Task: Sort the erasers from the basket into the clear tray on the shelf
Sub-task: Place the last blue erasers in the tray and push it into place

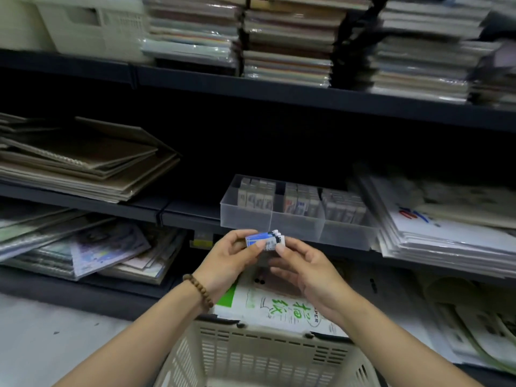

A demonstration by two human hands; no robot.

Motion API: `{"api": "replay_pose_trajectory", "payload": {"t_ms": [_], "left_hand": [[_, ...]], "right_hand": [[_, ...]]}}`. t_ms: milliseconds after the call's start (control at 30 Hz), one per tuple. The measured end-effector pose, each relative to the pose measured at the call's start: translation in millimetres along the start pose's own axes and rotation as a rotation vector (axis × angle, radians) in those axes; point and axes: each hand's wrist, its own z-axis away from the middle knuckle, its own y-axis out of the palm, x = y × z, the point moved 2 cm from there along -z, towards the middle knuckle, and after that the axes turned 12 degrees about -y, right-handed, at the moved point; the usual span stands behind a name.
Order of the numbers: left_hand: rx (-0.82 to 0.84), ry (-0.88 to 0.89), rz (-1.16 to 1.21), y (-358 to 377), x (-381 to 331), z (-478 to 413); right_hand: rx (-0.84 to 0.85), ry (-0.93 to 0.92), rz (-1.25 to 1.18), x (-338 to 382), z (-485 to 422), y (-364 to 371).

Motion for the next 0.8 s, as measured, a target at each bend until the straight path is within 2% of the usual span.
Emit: {"api": "replay_pose_trajectory", "payload": {"t_ms": [167,367,467,600,700,800], "left_hand": [[-0.005,0.087,-0.056,-17,-28,-14],[-0.196,0.286,-0.278,-45,-43,-35],[-0.253,0.276,-0.383,-65,-38,-48],[-0.213,0.112,-0.387,-67,-21,-65],[-0.171,0.096,-0.415,-56,-14,-73],[-0.208,0.108,-0.425,-56,-11,-77]], "right_hand": [[0.050,-0.035,-0.140,18,-34,23],[0.137,-0.114,0.015,30,-87,36],[0.119,-0.195,0.176,41,-117,34],[0.088,-0.233,0.534,40,-152,30],[0.155,-0.173,0.824,20,-169,34],[0.161,-0.122,0.964,4,-180,40]]}}
